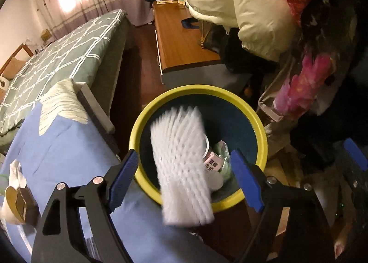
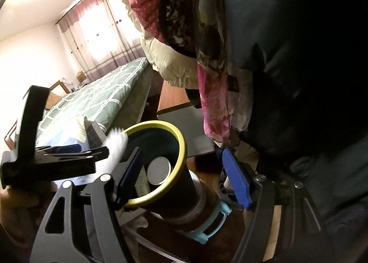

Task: Collect trash
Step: 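Carry the foam net sleeve over the bin and open the left gripper, then move both grippers back over the bedspread toward the paper cup and brown box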

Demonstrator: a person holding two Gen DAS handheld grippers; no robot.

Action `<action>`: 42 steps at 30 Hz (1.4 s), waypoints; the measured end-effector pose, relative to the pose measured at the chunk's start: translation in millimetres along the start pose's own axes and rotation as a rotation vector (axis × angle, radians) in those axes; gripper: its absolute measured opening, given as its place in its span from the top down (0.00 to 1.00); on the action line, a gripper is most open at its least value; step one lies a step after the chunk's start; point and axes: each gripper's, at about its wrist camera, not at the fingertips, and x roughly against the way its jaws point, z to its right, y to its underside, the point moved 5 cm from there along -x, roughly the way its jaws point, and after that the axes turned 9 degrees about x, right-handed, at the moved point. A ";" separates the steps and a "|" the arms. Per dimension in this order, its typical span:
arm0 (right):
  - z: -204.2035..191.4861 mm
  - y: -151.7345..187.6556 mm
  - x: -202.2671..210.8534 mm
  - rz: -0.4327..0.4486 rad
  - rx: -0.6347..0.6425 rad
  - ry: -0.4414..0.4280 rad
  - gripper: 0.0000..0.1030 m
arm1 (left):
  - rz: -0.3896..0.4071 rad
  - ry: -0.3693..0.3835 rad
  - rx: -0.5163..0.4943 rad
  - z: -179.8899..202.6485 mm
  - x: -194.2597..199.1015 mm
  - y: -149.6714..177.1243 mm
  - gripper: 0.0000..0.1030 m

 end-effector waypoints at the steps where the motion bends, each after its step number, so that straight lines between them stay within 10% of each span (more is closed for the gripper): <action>1: -1.0 0.4 -1.0 -0.002 0.000 -0.003 0.34 | 0.003 0.006 0.012 -4.7 5.2 2.7 0.21; 15: -81.3 10.0 -14.6 -0.054 0.137 -0.095 0.33 | 0.184 -0.060 0.248 -142.0 116.5 85.8 0.09; 25: -219.5 14.7 -13.4 -0.066 0.334 -0.258 0.32 | 0.330 -0.348 0.514 -322.0 198.7 186.0 0.07; 33: -355.3 33.4 -31.4 -0.115 0.527 -0.424 0.32 | 0.405 -0.491 0.626 -413.8 211.8 231.4 0.07; 42: -448.0 66.9 -76.0 -0.179 0.769 -0.435 0.32 | 0.366 -0.432 0.708 -438.6 173.5 251.4 0.07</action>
